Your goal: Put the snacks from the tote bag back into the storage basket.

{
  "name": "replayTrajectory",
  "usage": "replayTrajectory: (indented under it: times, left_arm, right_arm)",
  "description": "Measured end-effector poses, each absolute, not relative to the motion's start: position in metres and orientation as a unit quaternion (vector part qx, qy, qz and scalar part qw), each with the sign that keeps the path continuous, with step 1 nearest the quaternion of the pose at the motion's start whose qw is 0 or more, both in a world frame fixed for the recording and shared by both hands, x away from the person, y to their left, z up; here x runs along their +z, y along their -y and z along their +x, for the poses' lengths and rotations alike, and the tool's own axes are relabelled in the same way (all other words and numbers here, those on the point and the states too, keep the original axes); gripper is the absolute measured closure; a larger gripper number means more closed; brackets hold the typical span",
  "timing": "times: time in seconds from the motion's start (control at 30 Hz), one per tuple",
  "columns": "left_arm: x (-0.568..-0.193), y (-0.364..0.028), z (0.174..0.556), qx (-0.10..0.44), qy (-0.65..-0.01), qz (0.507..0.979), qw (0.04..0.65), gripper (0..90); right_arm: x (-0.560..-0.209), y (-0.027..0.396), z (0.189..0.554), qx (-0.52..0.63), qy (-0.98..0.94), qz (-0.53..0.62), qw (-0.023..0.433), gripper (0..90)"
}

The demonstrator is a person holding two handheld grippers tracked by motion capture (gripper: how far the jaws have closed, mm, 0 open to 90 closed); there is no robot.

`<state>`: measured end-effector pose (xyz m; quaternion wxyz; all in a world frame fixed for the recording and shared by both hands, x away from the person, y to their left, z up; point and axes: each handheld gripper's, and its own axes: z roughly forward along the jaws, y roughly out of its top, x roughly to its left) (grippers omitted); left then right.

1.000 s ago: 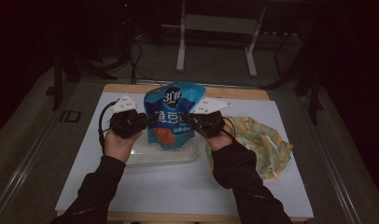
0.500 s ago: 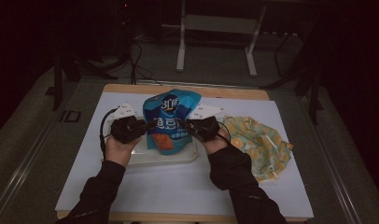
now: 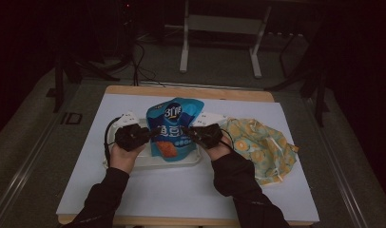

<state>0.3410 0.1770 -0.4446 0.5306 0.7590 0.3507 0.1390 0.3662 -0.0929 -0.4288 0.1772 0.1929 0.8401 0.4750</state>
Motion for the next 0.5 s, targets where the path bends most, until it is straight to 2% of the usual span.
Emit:
replayTrajectory:
  times: [0.27, 0.4, 0.47, 0.5]
  left_arm:
    - [-0.4444, -0.1733, 0.3374, 0.153, -0.348, 0.760, 0.526, 86.5]
    - [-0.4445, -0.1731, 0.3369, 0.154, -0.347, 0.759, 0.529, 83.1]
    - [-0.4441, -0.1735, 0.3373, 0.149, -0.347, 0.752, 0.541, 73.9]
    - [-0.4434, -0.1738, 0.3375, 0.145, -0.346, 0.749, 0.546, 66.6]
  right_arm:
    - [-0.4314, 0.0956, 0.3641, 0.479, -0.837, 0.195, 0.177, 88.8]
    - [-0.4311, 0.0972, 0.3636, 0.481, -0.836, 0.200, 0.176, 83.9]
    - [-0.4291, 0.0982, 0.3634, 0.485, -0.833, 0.200, 0.174, 76.9]
    - [-0.4276, 0.0983, 0.3630, 0.485, -0.833, 0.200, 0.174, 76.1]
